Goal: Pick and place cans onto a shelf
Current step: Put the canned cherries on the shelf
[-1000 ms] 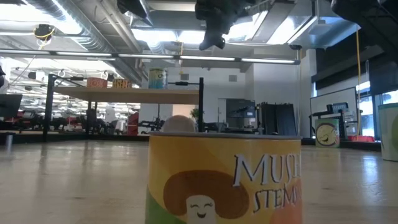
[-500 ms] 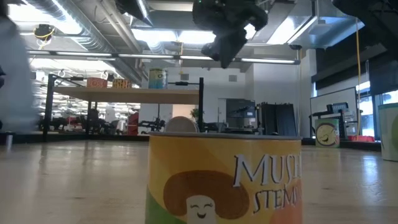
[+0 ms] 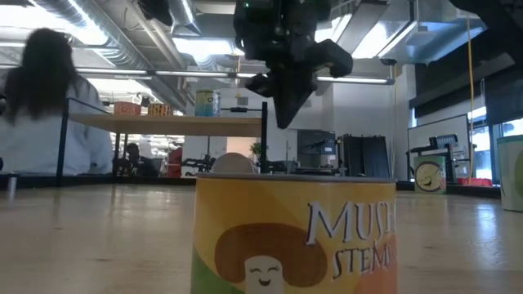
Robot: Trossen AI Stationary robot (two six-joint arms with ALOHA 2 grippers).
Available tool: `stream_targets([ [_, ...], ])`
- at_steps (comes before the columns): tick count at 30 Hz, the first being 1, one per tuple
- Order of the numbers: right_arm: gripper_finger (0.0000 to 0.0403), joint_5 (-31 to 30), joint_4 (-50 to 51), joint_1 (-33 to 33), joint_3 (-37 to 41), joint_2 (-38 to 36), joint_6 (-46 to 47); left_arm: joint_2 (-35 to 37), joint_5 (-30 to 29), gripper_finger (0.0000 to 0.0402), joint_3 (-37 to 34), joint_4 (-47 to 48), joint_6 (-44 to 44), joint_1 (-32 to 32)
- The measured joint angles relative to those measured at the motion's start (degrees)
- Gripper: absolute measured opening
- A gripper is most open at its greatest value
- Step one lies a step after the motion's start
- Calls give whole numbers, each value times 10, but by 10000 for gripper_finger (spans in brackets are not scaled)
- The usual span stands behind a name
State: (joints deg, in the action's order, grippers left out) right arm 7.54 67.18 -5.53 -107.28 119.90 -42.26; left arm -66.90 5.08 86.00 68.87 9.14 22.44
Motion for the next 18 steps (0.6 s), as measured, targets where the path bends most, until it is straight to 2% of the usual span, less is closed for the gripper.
stream_targets([
  [6, 43, -6, -24, 23, -4, 0, 27, 32, -1, 0, 0, 2, 7, 0],
  [13, 93, -38, -150, 24, -5, 0, 168, 84, -45, 0, 0, 34, 49, 0],
  [16, 99, -38, -206, 30, -4, 0, 258, 103, -44, 0, 0, 47, 61, 0],
  [18, 100, -36, -226, 40, 4, 0, 284, 114, -44, 0, 0, 61, 61, 0],
])
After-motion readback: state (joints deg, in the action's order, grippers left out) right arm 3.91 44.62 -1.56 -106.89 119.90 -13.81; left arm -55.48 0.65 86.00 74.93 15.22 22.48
